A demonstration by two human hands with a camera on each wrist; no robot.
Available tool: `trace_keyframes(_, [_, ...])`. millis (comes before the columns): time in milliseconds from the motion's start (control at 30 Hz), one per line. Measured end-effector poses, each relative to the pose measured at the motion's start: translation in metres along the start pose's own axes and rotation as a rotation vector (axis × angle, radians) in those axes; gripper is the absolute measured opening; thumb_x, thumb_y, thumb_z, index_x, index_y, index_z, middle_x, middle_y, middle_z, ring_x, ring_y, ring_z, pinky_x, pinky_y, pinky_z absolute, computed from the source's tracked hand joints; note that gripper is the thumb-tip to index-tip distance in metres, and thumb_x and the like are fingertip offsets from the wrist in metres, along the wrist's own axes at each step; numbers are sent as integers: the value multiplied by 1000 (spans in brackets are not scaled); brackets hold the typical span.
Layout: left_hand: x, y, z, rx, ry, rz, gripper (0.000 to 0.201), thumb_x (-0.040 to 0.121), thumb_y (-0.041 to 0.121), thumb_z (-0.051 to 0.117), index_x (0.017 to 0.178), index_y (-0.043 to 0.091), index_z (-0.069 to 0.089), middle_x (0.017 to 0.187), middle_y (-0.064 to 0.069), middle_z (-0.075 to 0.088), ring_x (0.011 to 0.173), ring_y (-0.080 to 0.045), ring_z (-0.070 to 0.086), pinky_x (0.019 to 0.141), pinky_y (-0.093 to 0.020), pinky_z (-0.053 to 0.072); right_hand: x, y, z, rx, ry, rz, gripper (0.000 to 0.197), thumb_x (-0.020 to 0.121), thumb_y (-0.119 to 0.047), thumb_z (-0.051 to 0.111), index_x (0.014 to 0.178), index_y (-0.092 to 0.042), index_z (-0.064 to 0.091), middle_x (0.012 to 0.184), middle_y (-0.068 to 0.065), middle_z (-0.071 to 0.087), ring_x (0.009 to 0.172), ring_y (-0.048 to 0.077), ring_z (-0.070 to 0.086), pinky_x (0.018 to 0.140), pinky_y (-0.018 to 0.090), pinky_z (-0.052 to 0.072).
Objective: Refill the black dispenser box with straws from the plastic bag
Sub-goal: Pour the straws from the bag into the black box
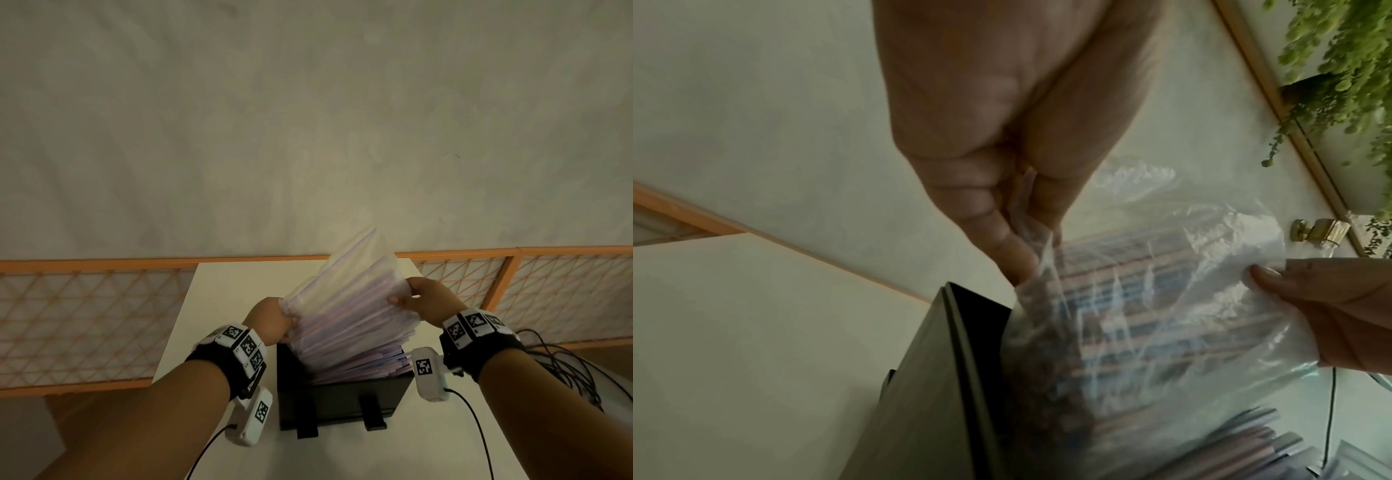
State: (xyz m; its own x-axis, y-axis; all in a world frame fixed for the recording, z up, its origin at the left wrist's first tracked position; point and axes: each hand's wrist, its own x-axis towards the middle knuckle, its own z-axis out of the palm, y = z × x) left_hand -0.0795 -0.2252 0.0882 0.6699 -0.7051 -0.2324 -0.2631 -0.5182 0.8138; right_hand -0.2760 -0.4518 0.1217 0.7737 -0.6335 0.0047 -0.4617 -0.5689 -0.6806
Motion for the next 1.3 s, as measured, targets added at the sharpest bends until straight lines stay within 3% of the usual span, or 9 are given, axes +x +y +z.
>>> trace_keyframes(167, [-2, 2, 0, 8, -9, 28, 17, 92, 16, 54, 76, 15, 58, 66, -6, 55, 63, -22, 55, 61, -27, 43, -1, 1, 2, -30, -9, 92, 31, 81, -37, 71, 94, -9, 75, 90, 10, 68, 90, 25, 62, 78, 27, 40])
trace_keyframes(367, [-1, 4, 4, 194, -129, 99, 22, 79, 3, 67, 65, 15, 55, 68, 3, 54, 72, -17, 57, 61, -19, 43, -4, -3, 3, -16, -9, 90, 22, 83, -25, 71, 96, -8, 74, 94, 11, 69, 98, 29, 63, 81, 31, 42])
trace_keyframes(433, [-1, 1, 4, 253, -90, 96, 26, 79, 4, 69, 64, 17, 52, 68, 4, 52, 77, -18, 57, 64, -24, 46, -3, -2, 4, -13, -14, 60, 23, 78, -24, 75, 90, -4, 70, 89, 15, 69, 92, 32, 63, 79, 36, 45])
trace_keyframes(633, [-1, -2, 0, 180, 34, 132, 28, 73, 8, 78, 95, 11, 60, 88, -2, 62, 86, -23, 62, 82, -33, 52, -3, -4, 6, 14, 16, 37, 25, 76, -36, 76, 70, -13, 66, 67, 0, 60, 71, 21, 57, 63, 28, 41])
trace_keyframes(800, [-2, -3, 0, 56, 80, 130, 29, 74, 8, 75, 99, 13, 61, 95, -6, 68, 90, -27, 66, 84, -42, 56, -5, -12, 7, 65, 55, 12, 59, 79, -42, 71, 40, -23, 31, 47, -6, 27, 51, 15, 28, 52, 28, 21])
trace_keyframes(1067, [-1, -3, -4, -61, 13, 115, 23, 73, 9, 75, 86, 22, 62, 86, -2, 67, 89, -26, 66, 90, -46, 55, -2, -9, 9, -16, 8, 55, 45, 82, -32, 72, 48, -20, 44, 52, -3, 39, 54, 14, 37, 52, 26, 28])
trace_keyframes(1167, [-3, -4, -2, -68, -47, 116, 48, 61, 1, 83, 89, 28, 55, 98, 2, 63, 99, -20, 60, 97, -41, 49, -1, -9, 12, -43, -32, 34, 22, 77, -34, 75, 79, -17, 62, 77, -1, 60, 80, 19, 56, 71, 28, 43])
trace_keyframes(1233, [-3, -7, -1, 21, -63, 139, 66, 53, 8, 88, 107, 23, 54, 110, 2, 62, 105, -19, 58, 98, -41, 47, 0, -10, 13, -9, -34, 2, 58, 67, -55, 77, 109, -17, 62, 101, -3, 66, 97, 18, 60, 88, 33, 47])
trace_keyframes(1300, [-4, -7, 0, 104, -58, 172, 72, 55, 11, 88, 119, 18, 54, 115, 0, 62, 108, -21, 57, 98, -40, 47, 4, -8, 13, 34, 1, -20, 89, 50, -81, 67, 113, -19, 62, 107, -1, 68, 100, 20, 63, 92, 41, 50])
